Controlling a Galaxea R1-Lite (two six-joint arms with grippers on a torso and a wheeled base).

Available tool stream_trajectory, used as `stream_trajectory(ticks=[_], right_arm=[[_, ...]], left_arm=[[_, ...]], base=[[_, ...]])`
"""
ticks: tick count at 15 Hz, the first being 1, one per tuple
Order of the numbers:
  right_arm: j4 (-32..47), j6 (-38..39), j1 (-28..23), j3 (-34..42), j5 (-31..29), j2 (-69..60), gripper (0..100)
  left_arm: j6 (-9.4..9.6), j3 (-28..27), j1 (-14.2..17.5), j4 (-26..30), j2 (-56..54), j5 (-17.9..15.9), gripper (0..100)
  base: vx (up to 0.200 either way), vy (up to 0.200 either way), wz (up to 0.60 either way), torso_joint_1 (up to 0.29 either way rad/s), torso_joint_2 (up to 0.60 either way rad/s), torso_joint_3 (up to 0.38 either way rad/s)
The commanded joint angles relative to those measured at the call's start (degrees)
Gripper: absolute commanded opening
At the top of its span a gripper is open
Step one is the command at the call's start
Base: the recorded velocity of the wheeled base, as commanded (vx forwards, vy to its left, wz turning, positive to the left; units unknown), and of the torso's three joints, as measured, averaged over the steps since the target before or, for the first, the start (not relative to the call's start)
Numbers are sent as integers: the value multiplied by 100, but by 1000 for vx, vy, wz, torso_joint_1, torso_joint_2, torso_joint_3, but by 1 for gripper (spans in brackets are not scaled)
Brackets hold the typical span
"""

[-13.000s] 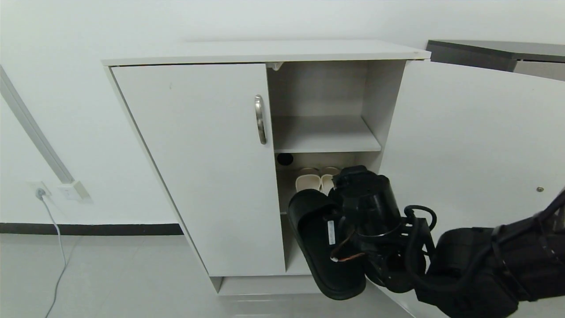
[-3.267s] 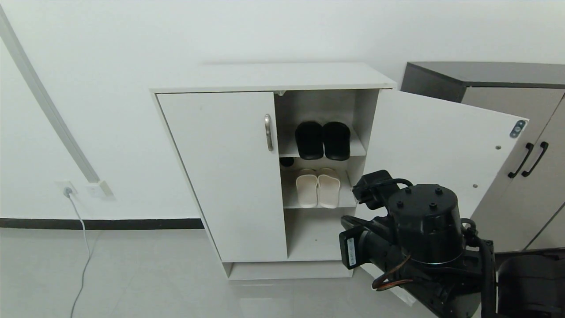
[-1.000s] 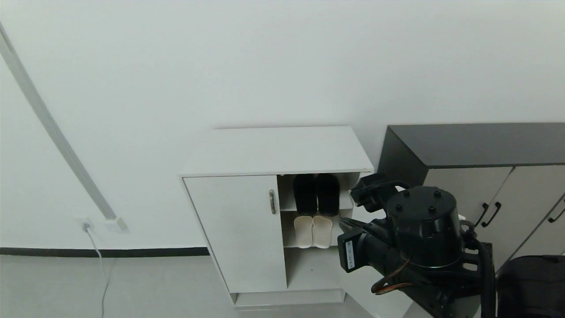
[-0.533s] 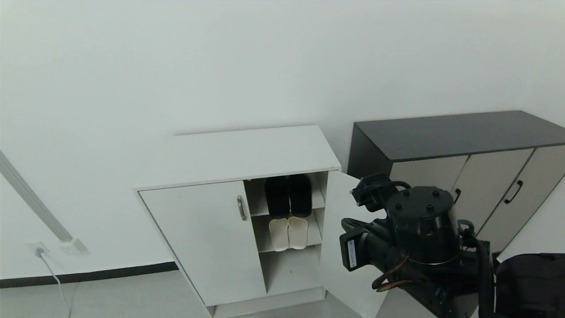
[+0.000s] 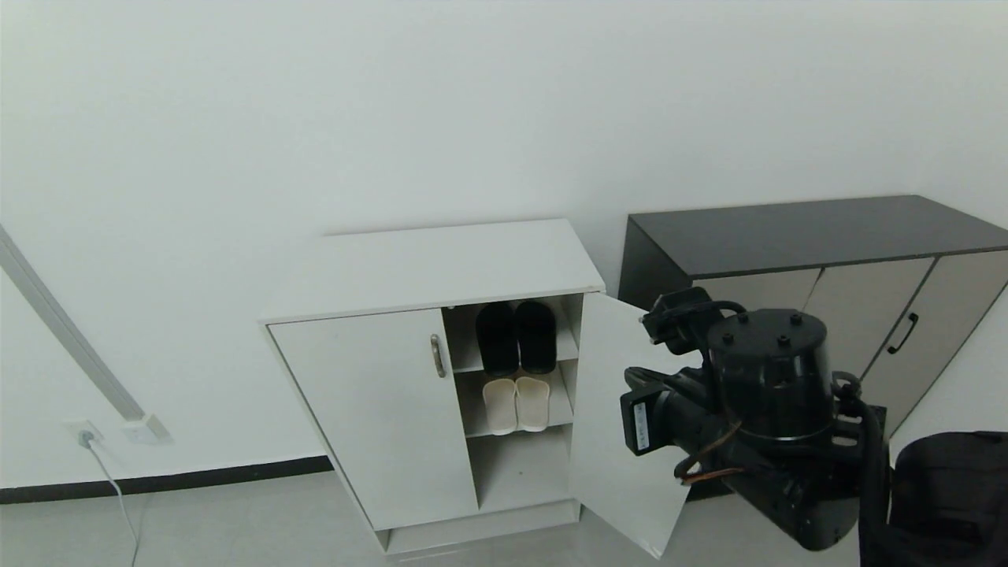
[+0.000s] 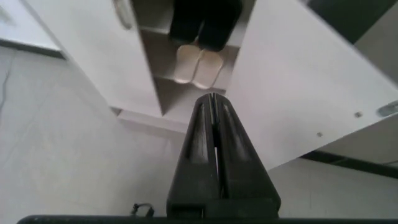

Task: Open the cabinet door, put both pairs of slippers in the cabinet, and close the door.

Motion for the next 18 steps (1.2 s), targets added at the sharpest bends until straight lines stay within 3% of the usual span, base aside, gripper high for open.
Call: stream_trajectory(ticks=[1, 5, 8, 18], right_arm=[[59, -11, -453, -330, 41, 35, 0], [692, -11, -1535, -1279, 876, 404, 0], [1017, -2, -2132, -2105, 1122, 1002, 0], [1034, 33, -2950, -3063, 1403, 2268, 0]], left_arm=[[-1, 2, 1, -2, 4, 2, 0], [-1, 2, 1, -2, 4, 11, 0], [-1, 2, 1, -2, 4, 11, 0], [-1, 2, 1, -2, 4, 11, 0]], base=[[0, 0, 0, 0, 0, 0], [0, 0, 0, 0, 0, 0], [0, 0, 0, 0, 0, 0], [0, 0, 0, 0, 0, 0]])
